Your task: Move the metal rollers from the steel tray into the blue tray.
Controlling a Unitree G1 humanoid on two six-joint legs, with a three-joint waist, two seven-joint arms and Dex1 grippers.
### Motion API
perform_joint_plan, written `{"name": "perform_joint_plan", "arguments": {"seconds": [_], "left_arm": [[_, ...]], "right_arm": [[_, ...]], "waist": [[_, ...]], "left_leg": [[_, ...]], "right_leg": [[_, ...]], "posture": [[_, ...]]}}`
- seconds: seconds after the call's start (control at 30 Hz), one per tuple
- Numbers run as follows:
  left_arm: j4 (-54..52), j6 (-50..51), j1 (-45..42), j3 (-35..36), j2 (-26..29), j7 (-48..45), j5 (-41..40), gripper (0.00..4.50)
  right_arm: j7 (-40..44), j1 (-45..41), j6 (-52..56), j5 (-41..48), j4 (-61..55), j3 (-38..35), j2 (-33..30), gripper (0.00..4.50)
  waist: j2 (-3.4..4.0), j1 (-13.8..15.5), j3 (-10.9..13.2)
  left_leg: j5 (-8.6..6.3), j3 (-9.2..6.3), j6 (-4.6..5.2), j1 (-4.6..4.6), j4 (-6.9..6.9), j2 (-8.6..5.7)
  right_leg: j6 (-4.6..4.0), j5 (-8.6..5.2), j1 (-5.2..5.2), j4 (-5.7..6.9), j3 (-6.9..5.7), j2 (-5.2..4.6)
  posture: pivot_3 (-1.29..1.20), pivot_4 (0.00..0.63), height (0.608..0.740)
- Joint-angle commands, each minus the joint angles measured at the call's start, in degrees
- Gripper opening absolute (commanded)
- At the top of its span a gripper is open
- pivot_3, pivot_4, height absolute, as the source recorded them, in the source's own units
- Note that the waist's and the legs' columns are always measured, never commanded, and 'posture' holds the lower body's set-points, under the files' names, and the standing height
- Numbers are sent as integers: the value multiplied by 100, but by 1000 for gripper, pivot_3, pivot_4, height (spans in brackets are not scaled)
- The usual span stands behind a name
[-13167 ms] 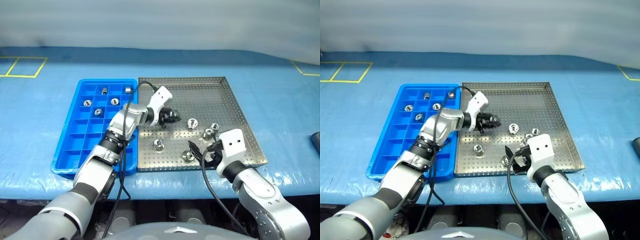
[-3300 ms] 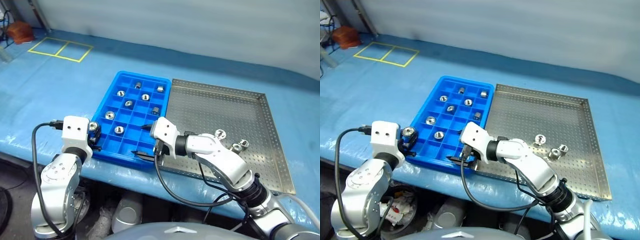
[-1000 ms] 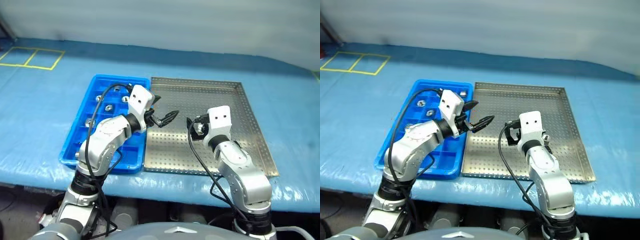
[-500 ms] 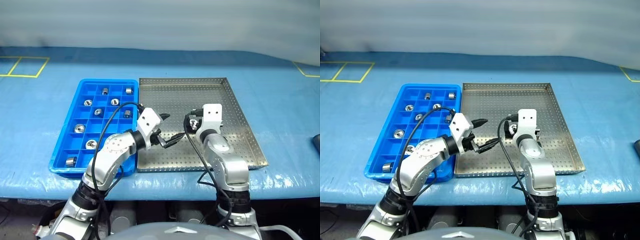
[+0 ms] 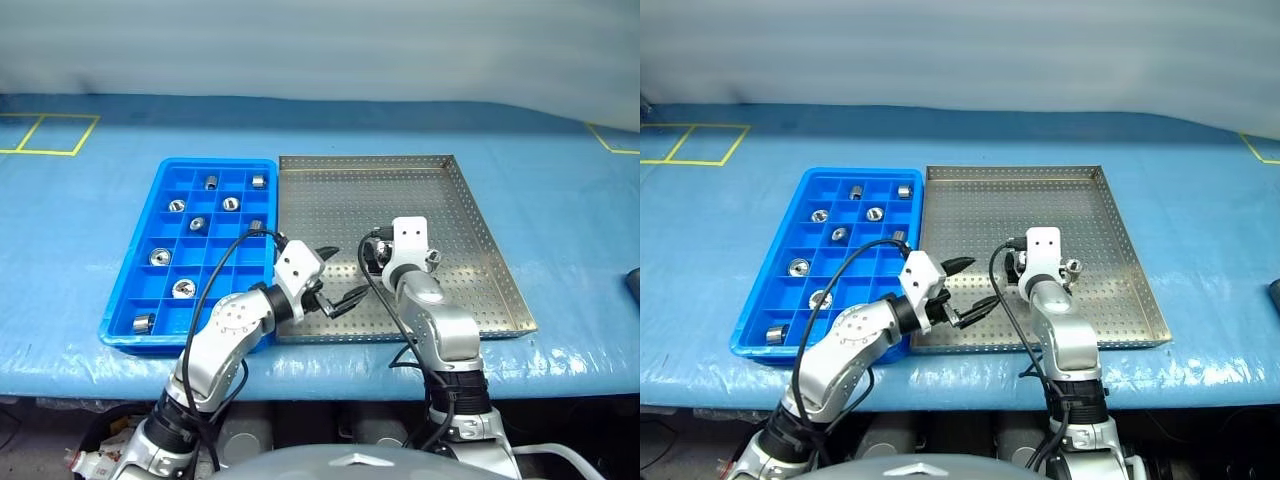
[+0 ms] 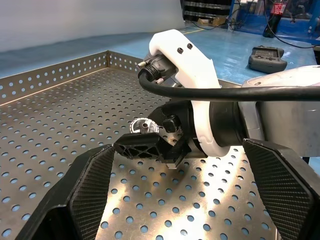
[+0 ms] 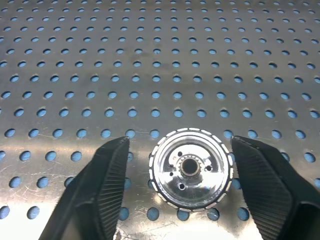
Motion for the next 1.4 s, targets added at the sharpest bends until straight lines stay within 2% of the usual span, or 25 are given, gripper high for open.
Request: {"name": "perform_joint_plan", "arguments": {"seconds": [0.03,0.07,0.1,0.37,0.57,0.93,1.4], "left_arm": [[-325,-246,29,117,-65,57,-14,4500],[-330,-247,45,134,-63,64,-30,4500],[-340,-246,70,152,-54,75,-40,4500],[-545,-529,441,472,-205,683,159,4500],[-899,-703,921,830,-242,1184,377,4500],[-1611,-764,1898,1343,-386,1996,699,4500],[-1741,-741,2093,1372,-375,1941,607,4500]], "right_arm": [[28,-105,23,19,-316,49,55,2230],[46,-132,57,35,-363,54,64,1864],[73,-169,92,66,-431,63,81,1711],[425,-900,466,82,-889,453,-57,1713],[1014,-1577,383,148,-681,1019,-170,1713],[1970,-2216,-434,163,439,1913,147,1713],[2100,-2132,-682,-41,1116,1857,124,1713]], "waist": [[0,14,0],[0,20,0],[0,27,0],[7,82,5],[8,204,5],[11,798,8],[13,1729,9]], "left_leg": [[0,0,0,0,0,0],[0,0,0,0,0,0],[0,0,0,-1,0,0],[0,-3,0,-1,-1,1],[0,-4,0,-1,-13,2],[0,-8,0,-8,-25,1],[-2,7,-4,-42,-27,8]], "right_leg": [[0,0,0,0,0,0],[0,0,0,0,0,0],[0,0,-1,0,0,-1],[2,1,-4,0,1,0],[1,1,-5,-4,-3,2],[-5,-5,-8,-18,-21,-1],[-31,-25,-40,-19,-41,0]], "posture": [[139,150,740],[148,150,740],[148,150,740],[222,150,740],[336,150,740],[514,150,740],[522,150,740]]}}
